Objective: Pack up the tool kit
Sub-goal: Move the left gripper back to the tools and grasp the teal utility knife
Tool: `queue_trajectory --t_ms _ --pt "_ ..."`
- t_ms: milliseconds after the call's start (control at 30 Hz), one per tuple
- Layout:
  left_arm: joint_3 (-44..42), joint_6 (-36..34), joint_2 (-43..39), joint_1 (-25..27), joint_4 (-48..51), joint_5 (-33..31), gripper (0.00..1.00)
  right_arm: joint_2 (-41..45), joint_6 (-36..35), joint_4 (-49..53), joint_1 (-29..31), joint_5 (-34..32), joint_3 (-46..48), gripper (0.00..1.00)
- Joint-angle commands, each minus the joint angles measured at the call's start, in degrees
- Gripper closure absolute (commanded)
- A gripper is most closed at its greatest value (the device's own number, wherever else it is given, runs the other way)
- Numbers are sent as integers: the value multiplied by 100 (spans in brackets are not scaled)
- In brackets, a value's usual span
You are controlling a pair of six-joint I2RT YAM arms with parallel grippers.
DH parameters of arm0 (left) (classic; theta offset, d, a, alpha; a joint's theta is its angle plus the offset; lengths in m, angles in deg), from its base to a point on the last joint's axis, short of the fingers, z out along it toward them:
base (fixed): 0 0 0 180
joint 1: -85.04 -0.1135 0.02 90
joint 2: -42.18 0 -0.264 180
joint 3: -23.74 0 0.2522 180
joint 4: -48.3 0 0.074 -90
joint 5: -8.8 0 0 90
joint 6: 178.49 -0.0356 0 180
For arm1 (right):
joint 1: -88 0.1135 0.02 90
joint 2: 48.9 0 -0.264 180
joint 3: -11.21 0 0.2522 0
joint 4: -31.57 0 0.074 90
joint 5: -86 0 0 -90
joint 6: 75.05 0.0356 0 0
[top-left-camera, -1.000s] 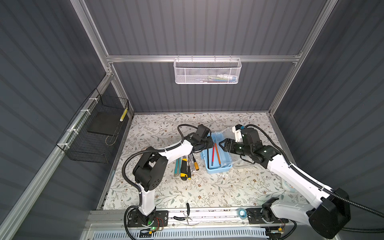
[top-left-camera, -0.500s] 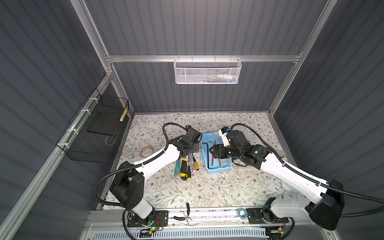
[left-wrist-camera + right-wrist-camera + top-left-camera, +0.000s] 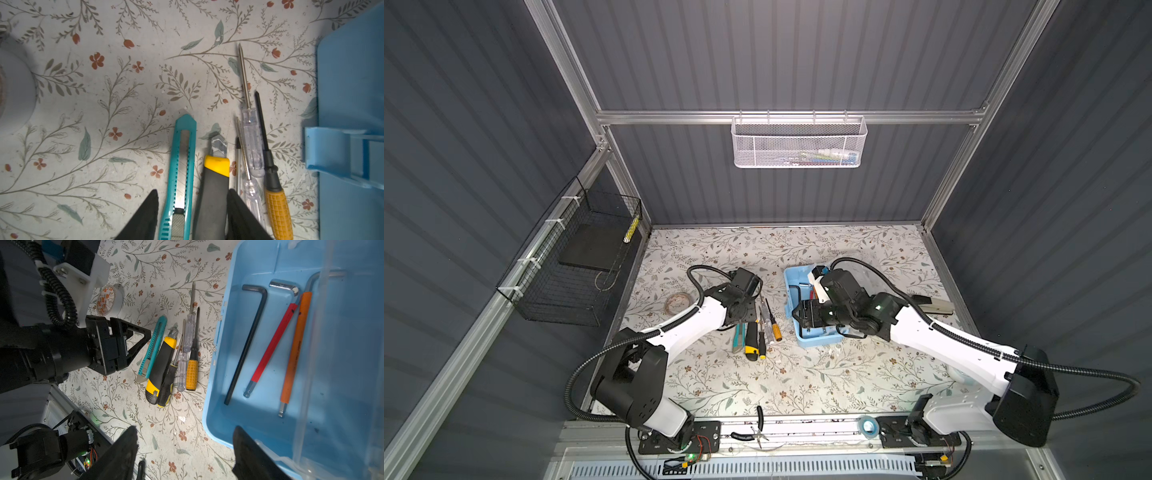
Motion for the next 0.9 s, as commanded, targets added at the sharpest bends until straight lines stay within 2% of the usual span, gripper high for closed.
queue_trajectory --t_ms 0,400,867 --pt "-162 -72 143 -32 -74 153 46 -67 118 -59 29 41 108 27" --pt "-616 98 166 -72 -272 126 48 -285 163 -196 28 111 189 27" --pt "-710 57 377 -160 -401 166 55 -471 195 -205 19 111 167 28"
